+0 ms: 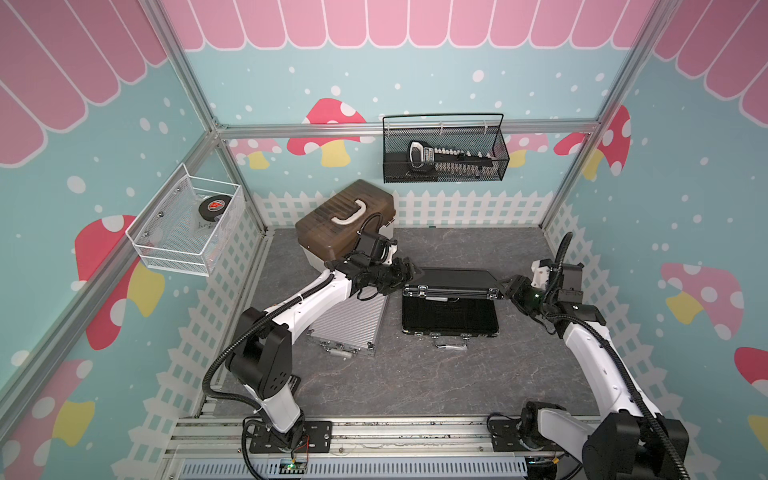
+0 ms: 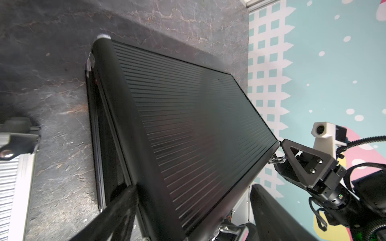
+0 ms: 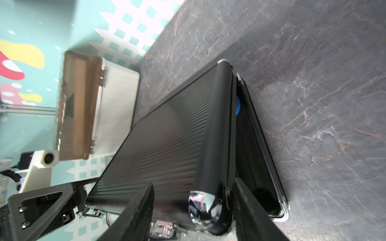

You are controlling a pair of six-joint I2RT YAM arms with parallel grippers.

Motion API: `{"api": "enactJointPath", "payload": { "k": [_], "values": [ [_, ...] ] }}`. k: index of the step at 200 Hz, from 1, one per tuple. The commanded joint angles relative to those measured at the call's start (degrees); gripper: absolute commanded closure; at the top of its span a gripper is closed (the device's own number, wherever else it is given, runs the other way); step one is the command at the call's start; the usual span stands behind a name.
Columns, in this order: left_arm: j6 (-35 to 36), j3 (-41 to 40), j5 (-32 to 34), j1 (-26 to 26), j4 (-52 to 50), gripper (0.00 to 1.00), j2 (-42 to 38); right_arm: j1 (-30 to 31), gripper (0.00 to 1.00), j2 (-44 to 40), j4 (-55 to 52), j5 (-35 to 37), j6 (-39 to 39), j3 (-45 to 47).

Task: Open the poker set cases
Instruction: Open the case lid on the poker set case.

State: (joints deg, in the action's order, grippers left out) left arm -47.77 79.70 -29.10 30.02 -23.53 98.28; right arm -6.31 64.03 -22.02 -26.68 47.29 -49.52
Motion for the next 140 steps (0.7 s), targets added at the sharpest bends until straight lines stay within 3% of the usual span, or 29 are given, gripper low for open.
{"api": "enactJointPath", "payload": {
  "k": [1,100,140],
  "values": [
    [-3.2,4.3,-8.6,1.8,7.9,0.17,-0.2,1.8,0.42,0.2,4.2,-9.6,4.2,-2.7],
    [-14.1,10.3,-10.3,-1.4,17.7,0.17,6.0,1.8,0.36,5.0,14.1,-7.9,13.5,-7.1],
    [-20.2,10.6,-8.0,-2.2,23.6,0.16,8.4,1.6,0.33,8.4,17.7,-6.3,16.4,-9.1]
  ]
}}
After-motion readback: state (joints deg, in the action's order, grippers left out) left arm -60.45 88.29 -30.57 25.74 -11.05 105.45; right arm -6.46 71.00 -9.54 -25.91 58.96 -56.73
